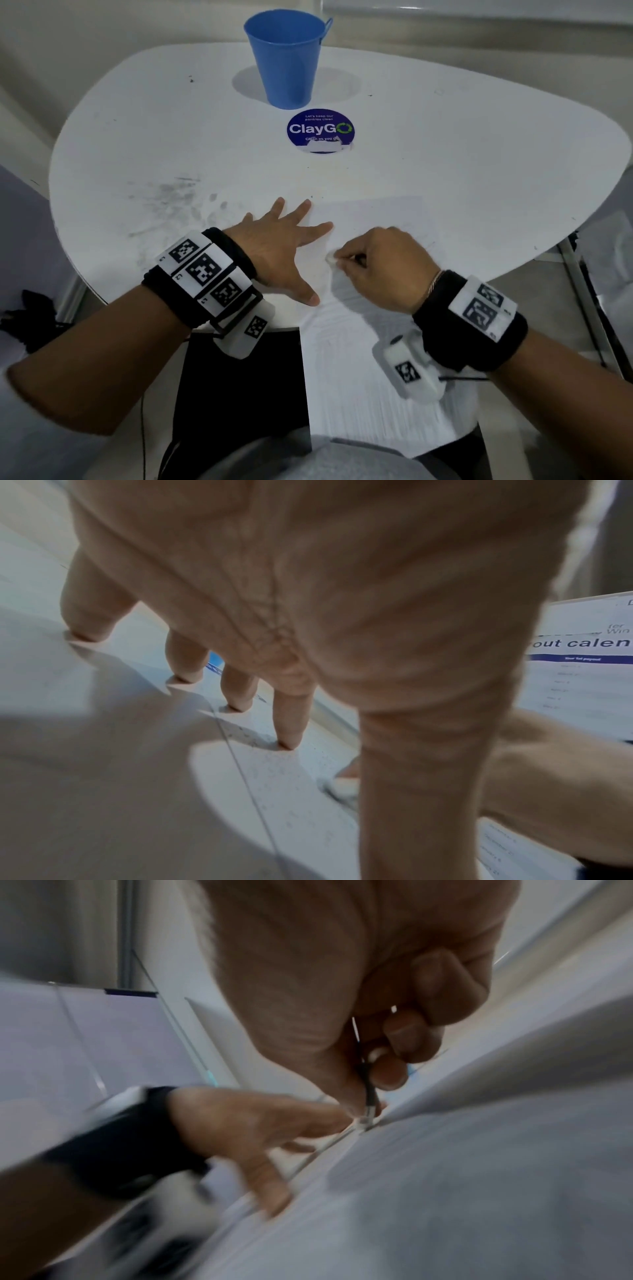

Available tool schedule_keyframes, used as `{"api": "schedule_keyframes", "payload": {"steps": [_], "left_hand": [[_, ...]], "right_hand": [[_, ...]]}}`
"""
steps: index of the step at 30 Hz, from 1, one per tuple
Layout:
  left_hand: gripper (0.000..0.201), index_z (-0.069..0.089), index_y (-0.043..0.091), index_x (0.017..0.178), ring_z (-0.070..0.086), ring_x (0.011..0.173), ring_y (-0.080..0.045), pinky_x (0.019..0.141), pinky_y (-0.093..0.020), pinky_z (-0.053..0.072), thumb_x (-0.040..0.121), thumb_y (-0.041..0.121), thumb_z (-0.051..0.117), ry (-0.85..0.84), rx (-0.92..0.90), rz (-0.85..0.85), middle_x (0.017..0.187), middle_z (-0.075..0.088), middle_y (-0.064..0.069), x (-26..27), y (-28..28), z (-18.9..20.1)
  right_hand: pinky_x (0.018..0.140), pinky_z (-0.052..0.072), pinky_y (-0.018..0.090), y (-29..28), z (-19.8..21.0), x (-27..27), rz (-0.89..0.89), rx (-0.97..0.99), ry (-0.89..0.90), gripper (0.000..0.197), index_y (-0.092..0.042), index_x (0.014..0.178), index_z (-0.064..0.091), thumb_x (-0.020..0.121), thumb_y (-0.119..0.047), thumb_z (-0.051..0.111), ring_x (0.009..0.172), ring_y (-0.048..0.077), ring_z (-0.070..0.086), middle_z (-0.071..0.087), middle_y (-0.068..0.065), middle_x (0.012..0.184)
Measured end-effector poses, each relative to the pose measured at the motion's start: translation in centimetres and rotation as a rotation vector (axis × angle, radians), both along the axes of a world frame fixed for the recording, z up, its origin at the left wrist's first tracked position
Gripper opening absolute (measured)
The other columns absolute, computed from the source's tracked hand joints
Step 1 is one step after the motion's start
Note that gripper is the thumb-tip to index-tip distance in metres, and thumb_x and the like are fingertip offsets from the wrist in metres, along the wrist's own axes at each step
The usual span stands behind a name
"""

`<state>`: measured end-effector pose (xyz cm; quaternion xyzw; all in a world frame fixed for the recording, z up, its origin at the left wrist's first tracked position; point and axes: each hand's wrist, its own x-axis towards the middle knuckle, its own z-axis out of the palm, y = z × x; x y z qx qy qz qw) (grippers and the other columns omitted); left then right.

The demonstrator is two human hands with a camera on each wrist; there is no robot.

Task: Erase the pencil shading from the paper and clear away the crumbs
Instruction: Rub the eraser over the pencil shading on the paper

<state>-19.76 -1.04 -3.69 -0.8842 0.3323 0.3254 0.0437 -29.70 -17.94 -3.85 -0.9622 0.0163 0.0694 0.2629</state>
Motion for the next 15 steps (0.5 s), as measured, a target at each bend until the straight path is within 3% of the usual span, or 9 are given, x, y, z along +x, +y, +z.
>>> {"api": "schedule_keyframes", "payload": {"steps": [2,3,4,7,8,11,13,15], "left_hand": [[0.122,-0.011,0.057,0.153,-0.028,0.151,-0.022,0.123,-0.059,-0.001,0.067,0.076,0.073,-0.003,0.000,-0.003,0.162,-0.030,0.016,-0.1,0.0,0.0],[0.121,-0.011,0.056,0.153,-0.028,0.151,-0.022,0.123,-0.060,0.000,0.067,0.076,0.073,-0.006,0.001,-0.005,0.162,-0.030,0.016,-0.1,0.0,0.0],[0.121,-0.011,0.056,0.152,-0.028,0.151,-0.022,0.123,-0.059,0.000,0.067,0.076,0.073,-0.008,-0.001,-0.005,0.163,-0.029,0.016,-0.1,0.0,0.0],[0.120,-0.010,0.057,0.152,-0.028,0.151,-0.021,0.123,-0.058,-0.002,0.068,0.076,0.073,-0.001,-0.008,0.003,0.162,-0.029,0.016,-0.1,0.0,0.1],[0.120,-0.010,0.057,0.153,-0.028,0.151,-0.021,0.123,-0.058,-0.002,0.068,0.076,0.073,0.002,-0.007,0.003,0.162,-0.029,0.016,-0.1,0.0,0.2],[0.120,-0.010,0.056,0.153,-0.028,0.151,-0.022,0.123,-0.059,-0.002,0.069,0.075,0.074,0.007,-0.006,0.001,0.163,-0.029,0.016,-0.2,0.0,0.2],[0.121,-0.010,0.056,0.153,-0.028,0.151,-0.022,0.123,-0.060,-0.002,0.069,0.075,0.074,0.006,-0.003,-0.002,0.163,-0.030,0.015,-0.1,0.0,0.3],[0.121,-0.011,0.055,0.153,-0.028,0.151,-0.022,0.123,-0.060,-0.002,0.069,0.076,0.073,0.013,-0.002,-0.001,0.162,-0.030,0.014,-0.2,0.0,0.3]], "right_hand": [[0.069,0.045,0.022,1.2,0.3,-1.0,0.100,0.019,0.065,0.019,-0.035,0.103,0.076,0.094,-0.031,0.061,0.059,-0.004,0.054,0.060,-0.036,0.063],[0.067,0.040,0.021,1.3,0.4,-1.1,0.108,0.003,0.070,0.019,-0.036,0.104,0.076,0.094,-0.030,0.061,0.054,-0.006,0.048,0.053,-0.039,0.059],[0.067,0.039,0.021,1.1,0.5,-0.8,0.092,-0.015,0.056,0.019,-0.036,0.105,0.076,0.094,-0.029,0.061,0.055,-0.005,0.048,0.053,-0.040,0.067],[0.074,0.047,0.025,0.2,0.5,0.0,-0.012,-0.022,-0.011,0.020,-0.033,0.104,0.077,0.094,-0.026,0.061,0.080,0.010,0.066,0.070,-0.024,0.094],[0.073,0.048,0.025,0.4,0.5,-0.1,-0.008,-0.022,-0.016,0.020,-0.032,0.103,0.077,0.094,-0.025,0.060,0.083,0.014,0.067,0.070,-0.023,0.093],[0.069,0.047,0.025,2.0,0.7,-1.3,0.122,-0.004,0.030,0.019,-0.032,0.099,0.078,0.094,-0.026,0.061,0.071,0.010,0.062,0.068,-0.024,0.079],[0.070,0.046,0.024,1.6,0.5,-0.8,0.099,-0.013,0.025,0.018,-0.034,0.101,0.077,0.094,-0.029,0.062,0.069,0.005,0.058,0.070,-0.022,0.086],[0.076,0.051,0.026,0.5,0.1,0.1,0.008,0.001,-0.005,0.018,-0.033,0.103,0.077,0.094,-0.030,0.062,0.081,0.006,0.064,0.073,-0.020,0.096]]}}
